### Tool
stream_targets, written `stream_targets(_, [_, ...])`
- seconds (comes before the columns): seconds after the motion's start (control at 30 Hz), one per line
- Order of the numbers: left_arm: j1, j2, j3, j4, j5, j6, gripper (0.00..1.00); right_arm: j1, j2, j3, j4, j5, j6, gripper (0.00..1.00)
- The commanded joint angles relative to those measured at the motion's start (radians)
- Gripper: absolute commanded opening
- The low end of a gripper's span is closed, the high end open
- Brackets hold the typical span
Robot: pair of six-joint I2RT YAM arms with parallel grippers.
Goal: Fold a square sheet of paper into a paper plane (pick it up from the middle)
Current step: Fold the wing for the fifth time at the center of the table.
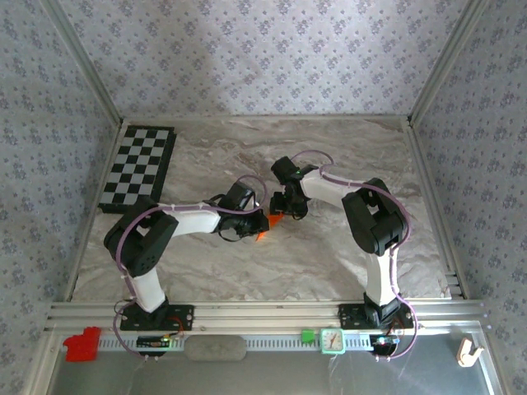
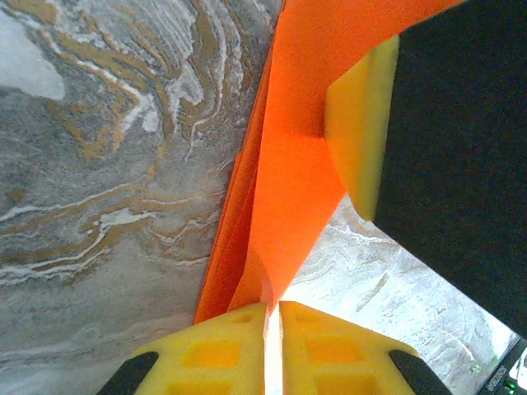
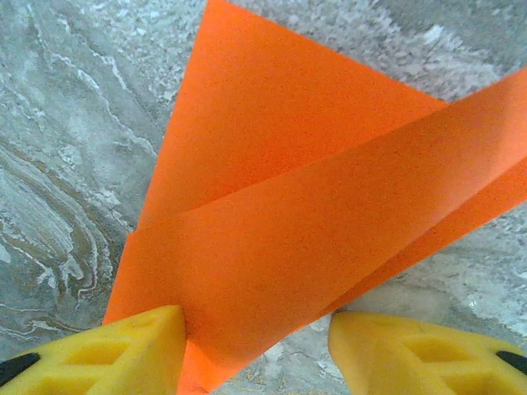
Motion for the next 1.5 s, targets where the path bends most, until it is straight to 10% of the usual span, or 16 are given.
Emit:
stream_targets(0.0, [0.008, 0.011, 0.014, -0.026, -0.022, 0.018, 0.12, -0.002, 0.136, -0.074, -0.051, 0.053, 0.010, 0.56])
stream_targets(1.47, [0.024, 0.043, 0.014, -0.109, -0.053, -0.003, 0.08, 0.001, 0.108, -0.060, -0.052, 0.049, 0.011, 0.54])
